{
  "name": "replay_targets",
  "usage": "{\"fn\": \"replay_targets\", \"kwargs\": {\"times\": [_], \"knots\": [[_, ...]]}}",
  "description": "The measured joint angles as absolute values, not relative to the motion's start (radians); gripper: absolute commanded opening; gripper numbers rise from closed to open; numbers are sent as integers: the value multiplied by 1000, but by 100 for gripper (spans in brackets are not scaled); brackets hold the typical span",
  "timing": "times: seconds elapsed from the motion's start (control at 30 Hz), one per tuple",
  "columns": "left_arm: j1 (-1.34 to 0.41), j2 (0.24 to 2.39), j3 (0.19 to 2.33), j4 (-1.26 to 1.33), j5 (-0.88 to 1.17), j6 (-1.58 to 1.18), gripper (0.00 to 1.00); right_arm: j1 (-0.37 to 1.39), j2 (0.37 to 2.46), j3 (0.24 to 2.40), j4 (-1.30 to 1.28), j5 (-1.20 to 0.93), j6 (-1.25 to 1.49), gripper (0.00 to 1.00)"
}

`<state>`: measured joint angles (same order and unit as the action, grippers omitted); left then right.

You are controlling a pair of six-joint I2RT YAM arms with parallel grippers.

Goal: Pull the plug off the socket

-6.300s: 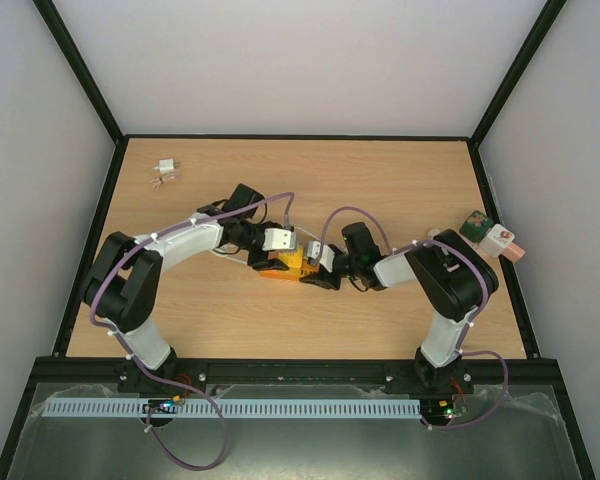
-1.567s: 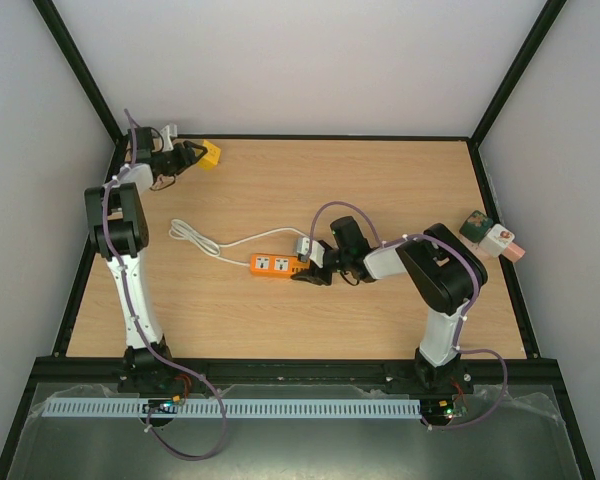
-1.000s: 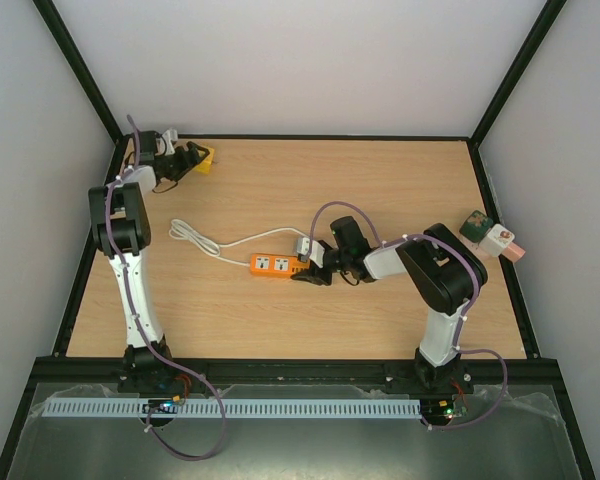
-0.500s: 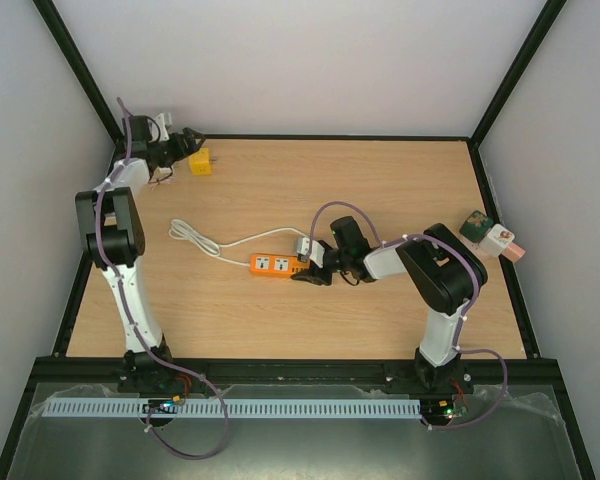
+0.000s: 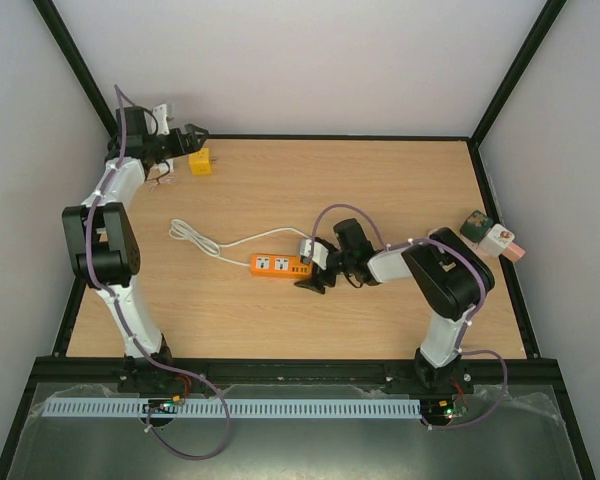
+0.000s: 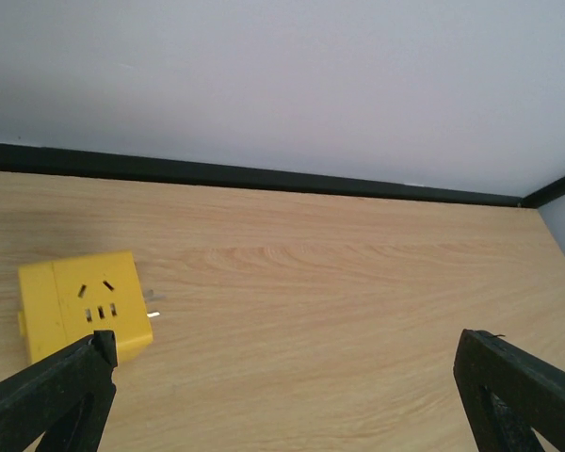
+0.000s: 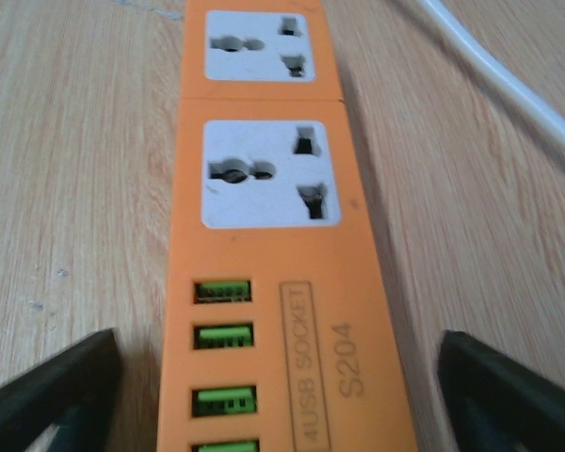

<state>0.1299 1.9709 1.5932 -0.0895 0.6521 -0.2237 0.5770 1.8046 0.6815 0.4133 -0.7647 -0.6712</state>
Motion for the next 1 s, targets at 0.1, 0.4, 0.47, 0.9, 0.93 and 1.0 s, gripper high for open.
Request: {"fn": "replay_targets", "kwargs": {"times": [0.1,0.4,0.47,0.9,0.93,1.0], "knots": [[122,1914,1530,-100,665,-205,100,576,1766,672,394,-754,-673,98],[73,1758,1418,-103,682,-171,100,526,1716,716,341,-715,-609,98],[71,1736,1413,-101,690,-171,100,503,1735,770,291,-721,-579,98],[73,1689,1385,-88,713,-186,100,461,1988,1118,-78,-891,-446,98],[73,1689,1385,-88,715,-187,100,459,2000,1137,-100,-904,-446,98],[73,1688,1386,-88,718,-191,100,459,2014,1164,-136,-920,-453,98]]}}
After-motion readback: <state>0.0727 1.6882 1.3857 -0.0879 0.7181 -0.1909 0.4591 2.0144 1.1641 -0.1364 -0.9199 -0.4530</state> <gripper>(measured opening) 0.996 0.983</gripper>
